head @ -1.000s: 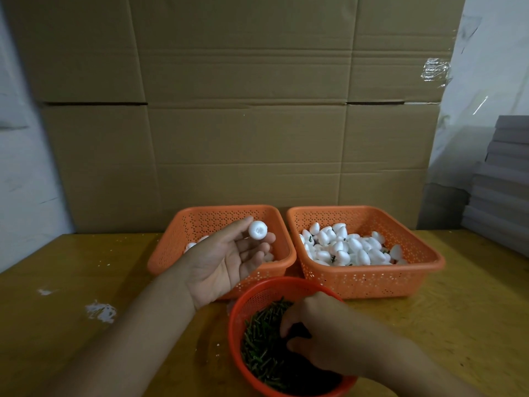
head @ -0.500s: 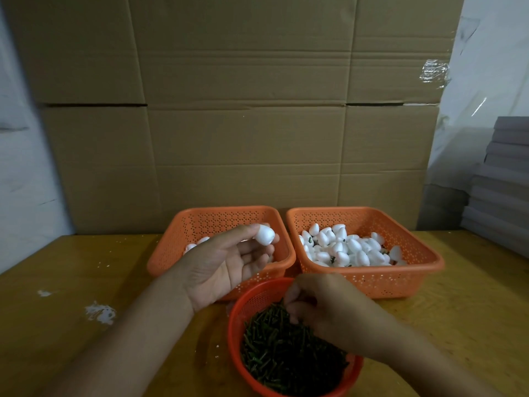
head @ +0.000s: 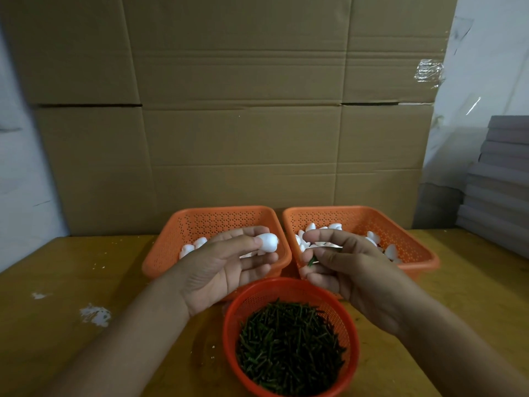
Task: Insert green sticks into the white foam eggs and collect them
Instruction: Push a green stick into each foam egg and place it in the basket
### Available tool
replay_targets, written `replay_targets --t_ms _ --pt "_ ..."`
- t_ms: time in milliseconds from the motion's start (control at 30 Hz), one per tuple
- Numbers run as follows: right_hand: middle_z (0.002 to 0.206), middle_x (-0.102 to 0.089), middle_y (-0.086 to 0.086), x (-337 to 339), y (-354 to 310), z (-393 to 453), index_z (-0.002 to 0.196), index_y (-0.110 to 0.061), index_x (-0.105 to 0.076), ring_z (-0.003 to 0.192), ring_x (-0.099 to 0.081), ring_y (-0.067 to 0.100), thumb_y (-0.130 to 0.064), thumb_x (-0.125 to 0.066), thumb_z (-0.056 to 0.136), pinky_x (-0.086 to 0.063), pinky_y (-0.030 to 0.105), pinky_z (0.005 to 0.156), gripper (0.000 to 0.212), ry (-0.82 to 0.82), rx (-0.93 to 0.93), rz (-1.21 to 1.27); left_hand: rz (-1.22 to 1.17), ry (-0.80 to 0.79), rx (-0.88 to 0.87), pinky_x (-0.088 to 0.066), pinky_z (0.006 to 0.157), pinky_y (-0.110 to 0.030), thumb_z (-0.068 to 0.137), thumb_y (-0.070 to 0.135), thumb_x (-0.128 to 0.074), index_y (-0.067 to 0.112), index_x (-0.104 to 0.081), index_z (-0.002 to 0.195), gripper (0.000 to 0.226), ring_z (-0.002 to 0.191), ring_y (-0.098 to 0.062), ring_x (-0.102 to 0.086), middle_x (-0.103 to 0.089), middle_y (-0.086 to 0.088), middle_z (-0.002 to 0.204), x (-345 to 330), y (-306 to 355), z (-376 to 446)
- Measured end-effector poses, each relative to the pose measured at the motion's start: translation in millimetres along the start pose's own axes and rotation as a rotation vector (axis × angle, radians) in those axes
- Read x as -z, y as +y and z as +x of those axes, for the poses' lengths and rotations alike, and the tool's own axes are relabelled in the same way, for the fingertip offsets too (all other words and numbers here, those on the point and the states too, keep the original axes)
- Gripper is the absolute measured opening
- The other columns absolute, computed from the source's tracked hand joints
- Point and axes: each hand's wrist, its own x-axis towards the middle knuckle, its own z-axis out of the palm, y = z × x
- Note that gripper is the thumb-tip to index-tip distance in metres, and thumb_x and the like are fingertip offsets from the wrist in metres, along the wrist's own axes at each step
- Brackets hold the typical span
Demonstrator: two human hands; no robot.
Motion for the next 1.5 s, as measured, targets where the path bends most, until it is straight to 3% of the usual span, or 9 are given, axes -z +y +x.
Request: replay_targets --t_ms 200,533,667,800,900,1100,1267,1367,1500 --pt "0.085 -0.072 0.013 1 0 1 0.117 0.000 -0.061 0.062 -0.066 0.014 0.006 -0.050 0.097 -0.055 0.018 0.054 0.023 0.029 0.024 -0.035 0.009 -0.017 -0.023 -0.060 0.072 -0.030 0.079 0.005 -0.073 0.006 -0.066 0.113 0.035 0.095 -0.026 -0.072 -0.069 -0.021 0.116 0 0 0" --pt "0.097 -0.076 0.013 3 4 3 0.118 -0.003 -0.062 0.068 -0.067 0.010 0.006 -0.062 0.089 -0.054 0.017 0.060 0.030 0.121 0.161 -0.090 0.008 -0.052 -0.020 -0.060 0.074 -0.030 0.081 0.003 -0.071 0.007 -0.065 0.110 0.030 0.100 -0.029 -0.071 -0.069 -0.022 0.114 0 0 -1" --pt "0.090 -0.078 0.008 -1 6 0 0.115 -0.011 -0.061 0.074 -0.070 0.011 0.001 -0.066 0.090 -0.053 0.016 0.063 0.028 0.220 0.298 -0.327 0.012 -0.054 -0.024 -0.060 0.075 -0.030 0.081 0.003 -0.071 0.007 -0.065 0.111 0.031 0.099 -0.028 -0.071 -0.070 -0.021 0.114 0 1 -1" --pt "0.079 -0.077 0.011 -5 7 -2 0.099 0.002 -0.069 0.061 -0.067 0.011 0.000 -0.070 0.086 -0.052 0.016 0.058 0.013 0.241 0.408 -0.338 0.019 -0.061 -0.025 -0.060 0.075 -0.029 0.082 0.004 -0.071 0.006 -0.064 0.112 0.031 0.101 -0.029 -0.071 -0.070 -0.021 0.114 0 2 -2" --pt "0.072 -0.075 0.008 -7 8 -5 0.094 -0.007 -0.075 0.057 -0.063 0.011 -0.002 -0.069 0.087 -0.052 0.018 0.056 0.011 0.234 0.508 -0.392 0.019 -0.059 -0.025 -0.060 0.075 -0.030 0.082 0.004 -0.070 0.006 -0.065 0.112 0.030 0.102 -0.029 -0.071 -0.069 -0.022 0.116 0 2 -3" --pt "0.083 -0.076 -0.011 -1 8 -3 0.097 -0.031 -0.073 0.068 -0.069 0.005 0.003 -0.062 0.092 -0.052 0.015 0.063 0.037 0.254 0.608 -0.695 0.017 -0.044 -0.035 -0.061 0.074 -0.030 0.080 0.004 -0.070 0.008 -0.066 0.111 0.031 0.099 -0.028 -0.071 -0.069 -0.022 0.115 -2 2 -4" --pt "0.073 -0.075 -0.002 1 11 0 0.091 -0.026 -0.072 0.062 -0.070 0.010 0.002 -0.070 0.088 -0.056 0.019 0.063 0.028 0.247 0.622 -0.716 0.055 -0.042 -0.044 -0.060 0.075 -0.030 0.080 0.005 -0.070 0.009 -0.067 0.109 0.029 0.098 -0.027 -0.071 -0.070 -0.020 0.113 -4 1 -4" --pt "0.067 -0.073 0.002 2 13 1 0.079 -0.024 -0.074 0.060 -0.069 0.017 -0.002 -0.072 0.086 -0.058 0.031 0.060 0.022 0.261 0.618 -0.734 0.089 -0.046 -0.050 -0.060 0.078 -0.029 0.084 0.004 -0.072 0.008 -0.066 0.113 0.030 0.103 -0.028 -0.071 -0.069 -0.024 0.119 -5 0 -5" --pt "0.066 -0.072 -0.004 3 13 1 0.075 -0.026 -0.074 0.060 -0.067 0.014 -0.013 -0.074 0.087 -0.056 0.039 0.059 0.018 0.287 0.611 -0.800 0.129 -0.041 -0.065 -0.059 0.079 -0.027 0.084 0.003 -0.070 0.005 -0.066 0.116 0.032 0.106 -0.030 -0.071 -0.068 -0.026 0.120 -6 0 -7"
